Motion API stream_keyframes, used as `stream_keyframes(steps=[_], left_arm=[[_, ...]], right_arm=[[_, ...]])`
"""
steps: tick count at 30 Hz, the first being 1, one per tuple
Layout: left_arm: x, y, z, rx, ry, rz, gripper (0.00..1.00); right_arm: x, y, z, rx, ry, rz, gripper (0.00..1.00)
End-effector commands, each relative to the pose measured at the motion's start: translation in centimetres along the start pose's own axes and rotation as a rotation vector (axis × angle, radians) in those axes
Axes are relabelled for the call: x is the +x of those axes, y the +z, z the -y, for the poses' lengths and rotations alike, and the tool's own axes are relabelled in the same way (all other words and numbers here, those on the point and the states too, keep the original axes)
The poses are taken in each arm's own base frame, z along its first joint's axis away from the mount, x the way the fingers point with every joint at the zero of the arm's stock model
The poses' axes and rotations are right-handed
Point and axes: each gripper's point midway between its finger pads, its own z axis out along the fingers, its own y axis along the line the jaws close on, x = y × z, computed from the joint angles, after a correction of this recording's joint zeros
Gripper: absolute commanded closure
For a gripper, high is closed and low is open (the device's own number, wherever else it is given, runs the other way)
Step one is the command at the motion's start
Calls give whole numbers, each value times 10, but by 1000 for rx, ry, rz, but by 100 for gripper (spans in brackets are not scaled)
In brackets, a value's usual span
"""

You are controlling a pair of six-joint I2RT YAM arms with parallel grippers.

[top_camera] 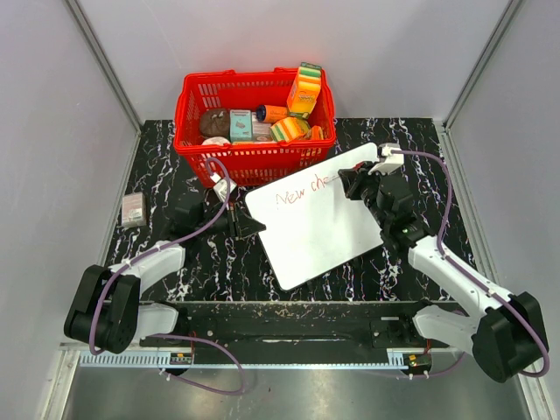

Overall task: Write a sentence on the whiteboard
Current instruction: Write on the whiteboard with the whiteboard marker without the cap.

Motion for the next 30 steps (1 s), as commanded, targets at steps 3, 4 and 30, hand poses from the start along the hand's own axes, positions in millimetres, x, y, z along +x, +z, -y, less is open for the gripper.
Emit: stream_keyframes(steps=[3,4,30], left_arm=[[22,4,-9,-7,118,-66,100],[23,4,-9,-6,115,-69,100],[22,4,-8,-5,116,-68,100]], right_arm=[[-1,-5,3,7,6,9,100],[0,-6,5,17,5,8,100],[-28,6,4,43,4,86,100]])
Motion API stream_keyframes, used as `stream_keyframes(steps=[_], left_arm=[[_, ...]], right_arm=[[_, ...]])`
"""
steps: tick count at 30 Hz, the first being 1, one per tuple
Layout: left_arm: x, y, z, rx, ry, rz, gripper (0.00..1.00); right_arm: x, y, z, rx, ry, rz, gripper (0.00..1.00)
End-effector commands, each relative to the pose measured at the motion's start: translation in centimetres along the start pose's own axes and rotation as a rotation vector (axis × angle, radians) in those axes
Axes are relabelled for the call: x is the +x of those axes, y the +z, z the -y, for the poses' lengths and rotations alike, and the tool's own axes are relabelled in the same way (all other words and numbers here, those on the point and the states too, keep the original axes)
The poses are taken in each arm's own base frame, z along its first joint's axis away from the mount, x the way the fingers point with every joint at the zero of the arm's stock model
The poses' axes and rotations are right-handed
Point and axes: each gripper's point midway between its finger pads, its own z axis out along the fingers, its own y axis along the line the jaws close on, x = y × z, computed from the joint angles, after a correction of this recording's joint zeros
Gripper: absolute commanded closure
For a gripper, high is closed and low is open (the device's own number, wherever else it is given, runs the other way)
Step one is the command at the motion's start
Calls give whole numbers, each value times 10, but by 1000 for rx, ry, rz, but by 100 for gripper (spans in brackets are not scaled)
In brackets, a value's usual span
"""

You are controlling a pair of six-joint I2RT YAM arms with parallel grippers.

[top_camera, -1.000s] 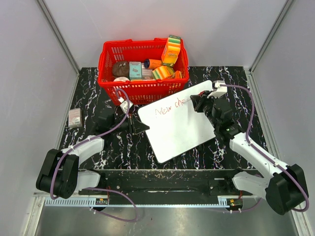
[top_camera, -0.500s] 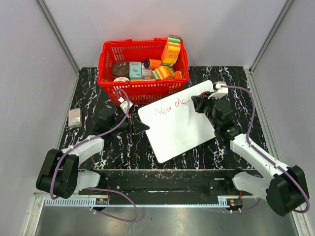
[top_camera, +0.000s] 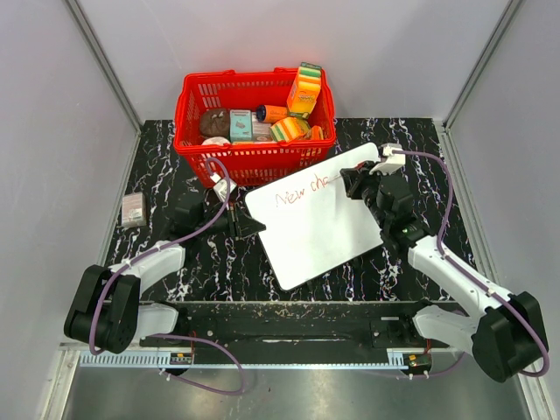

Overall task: Write a sentence on the whiteboard
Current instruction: Write on the whiteboard with the whiteboard marker without the cap.

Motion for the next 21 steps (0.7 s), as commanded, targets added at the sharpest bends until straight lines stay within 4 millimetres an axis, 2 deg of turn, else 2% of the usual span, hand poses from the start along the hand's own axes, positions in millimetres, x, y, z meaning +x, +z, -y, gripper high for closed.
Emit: stream_keyframes(steps=[1,14,21], left_arm=[[22,4,-8,-4,119,-66,100],[22,4,-8,-1,120,-66,100],[22,4,-7,1,121,-65,100]], right_arm=[[-30,8,-5,7,5,80,100],[-37,12,-5,13,7,89,100],[-24,9,-1,14,4,55,100]])
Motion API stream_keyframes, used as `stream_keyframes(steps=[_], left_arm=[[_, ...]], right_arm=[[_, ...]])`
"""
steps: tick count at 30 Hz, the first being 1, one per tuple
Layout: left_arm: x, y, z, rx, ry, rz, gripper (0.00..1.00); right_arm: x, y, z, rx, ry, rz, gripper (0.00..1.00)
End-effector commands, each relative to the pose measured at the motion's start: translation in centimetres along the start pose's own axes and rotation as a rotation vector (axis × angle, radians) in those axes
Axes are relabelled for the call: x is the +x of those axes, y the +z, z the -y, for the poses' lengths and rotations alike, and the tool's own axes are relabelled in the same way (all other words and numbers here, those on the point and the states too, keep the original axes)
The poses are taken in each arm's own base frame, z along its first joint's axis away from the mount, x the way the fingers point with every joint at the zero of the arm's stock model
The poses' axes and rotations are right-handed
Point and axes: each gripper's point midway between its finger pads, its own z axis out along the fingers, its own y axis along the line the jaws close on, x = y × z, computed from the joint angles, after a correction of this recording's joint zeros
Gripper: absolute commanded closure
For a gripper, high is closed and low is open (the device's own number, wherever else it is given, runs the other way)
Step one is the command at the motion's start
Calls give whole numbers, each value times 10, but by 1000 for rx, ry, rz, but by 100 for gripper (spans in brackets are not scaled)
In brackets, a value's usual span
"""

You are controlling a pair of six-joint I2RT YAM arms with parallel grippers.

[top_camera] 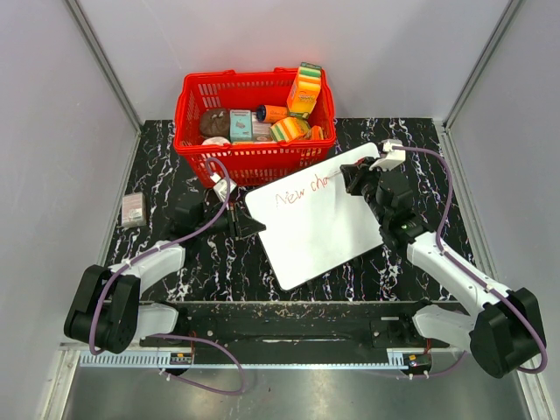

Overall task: Write a sentence on the whiteboard
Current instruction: Write on the whiteboard with the whiteboard marker without the cap.

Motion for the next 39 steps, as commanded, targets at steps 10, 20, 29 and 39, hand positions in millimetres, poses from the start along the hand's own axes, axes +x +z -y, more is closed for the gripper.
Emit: stream_keyframes(steps=[10,20,29,39], left_arm=[[22,5,-8,-2,120,-67,100],[22,5,-7,-1,122,-67,100],[22,5,-8,-4,122,-67,100],[23,5,-8,-3,120,-71,100]], right_arm=[[7,-5,6,6,7,-10,100],[13,-12,13,26,6,-19,100],[-5,-13,11,35,13,26,100],[-49,-18,-4,9,21,130,100]])
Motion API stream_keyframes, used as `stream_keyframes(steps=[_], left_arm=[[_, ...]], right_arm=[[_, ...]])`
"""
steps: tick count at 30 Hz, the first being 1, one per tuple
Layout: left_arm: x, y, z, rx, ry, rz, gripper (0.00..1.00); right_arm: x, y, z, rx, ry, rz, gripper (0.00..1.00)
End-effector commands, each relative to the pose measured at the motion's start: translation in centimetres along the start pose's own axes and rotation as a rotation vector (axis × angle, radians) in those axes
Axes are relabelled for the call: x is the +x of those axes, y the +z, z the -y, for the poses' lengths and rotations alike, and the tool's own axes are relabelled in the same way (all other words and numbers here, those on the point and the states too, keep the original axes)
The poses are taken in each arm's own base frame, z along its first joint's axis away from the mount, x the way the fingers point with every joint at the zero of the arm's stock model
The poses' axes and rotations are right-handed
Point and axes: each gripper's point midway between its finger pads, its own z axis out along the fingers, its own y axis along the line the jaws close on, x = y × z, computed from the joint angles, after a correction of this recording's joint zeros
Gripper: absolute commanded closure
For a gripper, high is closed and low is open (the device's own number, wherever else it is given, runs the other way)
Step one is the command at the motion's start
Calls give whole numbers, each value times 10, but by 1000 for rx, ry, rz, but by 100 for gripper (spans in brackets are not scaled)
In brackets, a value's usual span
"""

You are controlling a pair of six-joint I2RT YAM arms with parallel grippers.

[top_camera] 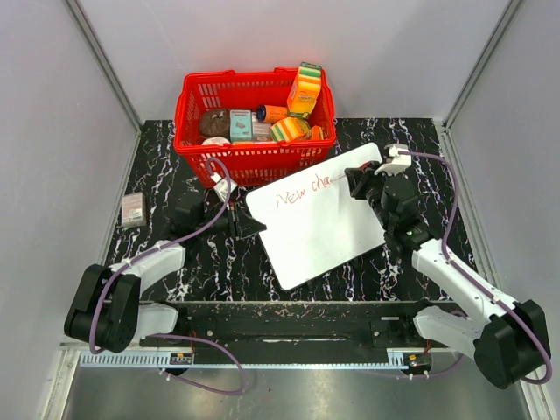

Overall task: Write a sentence on the whiteboard
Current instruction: Write on the whiteboard with the whiteboard marker without the cap.

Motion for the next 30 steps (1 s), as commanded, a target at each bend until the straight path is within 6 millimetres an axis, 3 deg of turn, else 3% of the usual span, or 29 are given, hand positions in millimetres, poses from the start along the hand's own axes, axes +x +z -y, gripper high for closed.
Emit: stream_keyframes(steps=[1,17,30], left_arm=[[23,4,-8,-8,118,-69,100],[23,4,-8,-5,119,-70,100],[23,4,-8,-5,118,-71,100]], right_arm=[[-51,-3,-11,-3,9,129,100],[-51,15,-10,9,-5,118,100],[-31,21,0,33,-7,75,100]])
